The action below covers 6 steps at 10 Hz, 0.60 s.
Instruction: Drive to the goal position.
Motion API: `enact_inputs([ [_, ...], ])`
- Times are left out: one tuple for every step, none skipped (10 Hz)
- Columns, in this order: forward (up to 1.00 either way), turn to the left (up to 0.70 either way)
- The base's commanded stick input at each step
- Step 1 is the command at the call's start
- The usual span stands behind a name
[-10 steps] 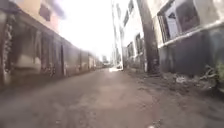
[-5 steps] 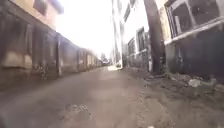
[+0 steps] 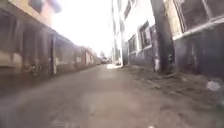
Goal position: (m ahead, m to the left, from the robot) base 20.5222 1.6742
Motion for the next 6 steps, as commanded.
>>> enact_inputs([
  [1.0, 0.0],
  [1.0, 0.0],
  [1.0, 0.0],
  [1.0, 0.0],
  [1.0, 0.0],
  [1.0, 0.0],
])
